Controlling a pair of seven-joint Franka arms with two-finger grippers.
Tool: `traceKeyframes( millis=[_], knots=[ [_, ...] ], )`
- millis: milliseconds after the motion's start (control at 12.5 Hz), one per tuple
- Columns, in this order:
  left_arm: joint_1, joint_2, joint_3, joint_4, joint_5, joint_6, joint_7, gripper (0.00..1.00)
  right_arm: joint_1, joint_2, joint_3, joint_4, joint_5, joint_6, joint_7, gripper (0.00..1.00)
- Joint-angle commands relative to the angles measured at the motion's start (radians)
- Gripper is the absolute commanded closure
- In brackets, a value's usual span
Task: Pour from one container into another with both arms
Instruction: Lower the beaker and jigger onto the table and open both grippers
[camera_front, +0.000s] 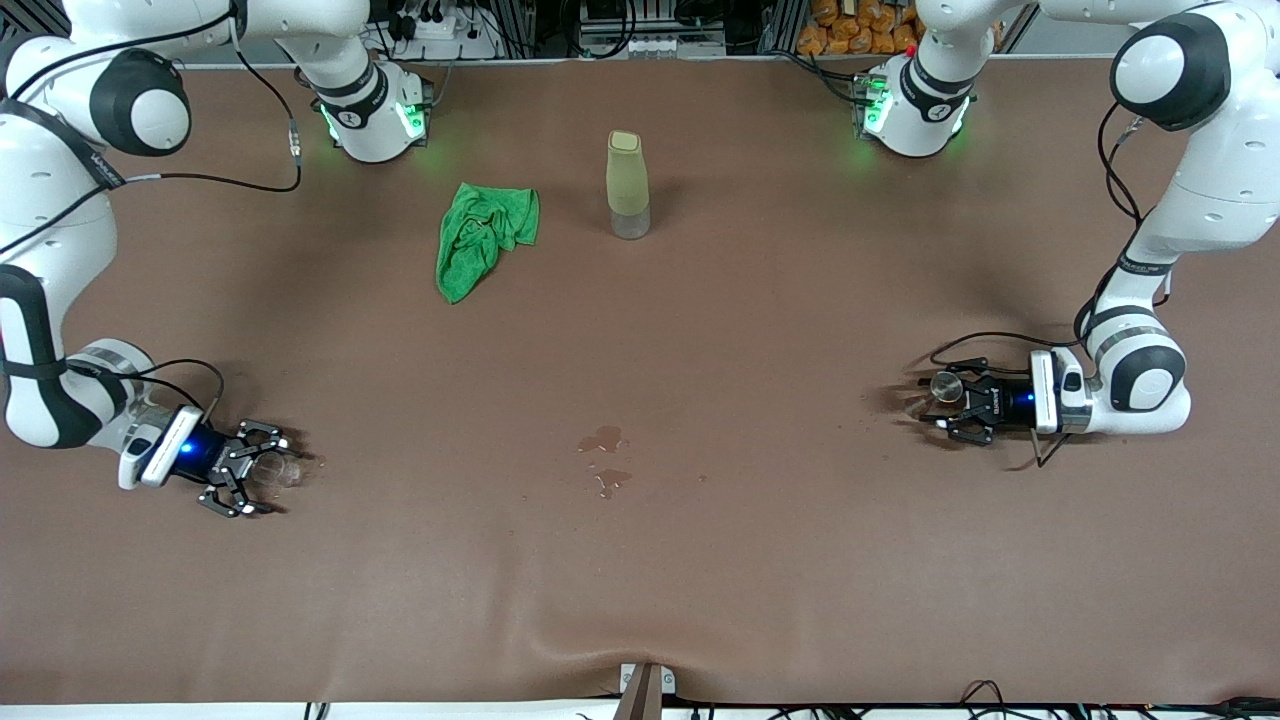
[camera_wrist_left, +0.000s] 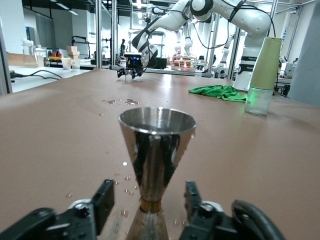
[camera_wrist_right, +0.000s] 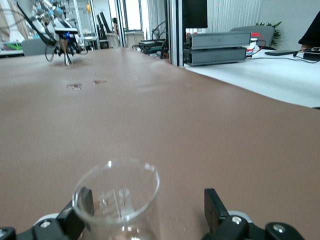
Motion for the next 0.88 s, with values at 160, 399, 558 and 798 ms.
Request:
traceKeyframes(
  millis=[160, 399, 558, 798],
  knots=[
    [0.014, -0.019, 0.052, 0.024, 0.111, -0.02, -0.166, 0.0, -0.019, -0.084, 0.011, -0.012, -0.055, -0.045, 0.106, 0.0],
    [0.022, -0.025, 0.074, 0.091, 0.178, -0.02, -0.301, 0.0, -0.014, -0.152, 0.011, -0.013, -0.112, -0.051, 0.208, 0.0],
    [0.031, -0.033, 0.073, 0.143, 0.207, -0.029, -0.406, 0.0, -0.002, -0.193, 0.012, -0.013, -0.143, -0.048, 0.297, 0.0],
    [0.034, -0.042, 0.074, 0.205, 0.257, -0.031, -0.538, 0.0, 0.039, -0.262, 0.012, -0.01, -0.201, -0.04, 0.457, 0.0]
  ],
)
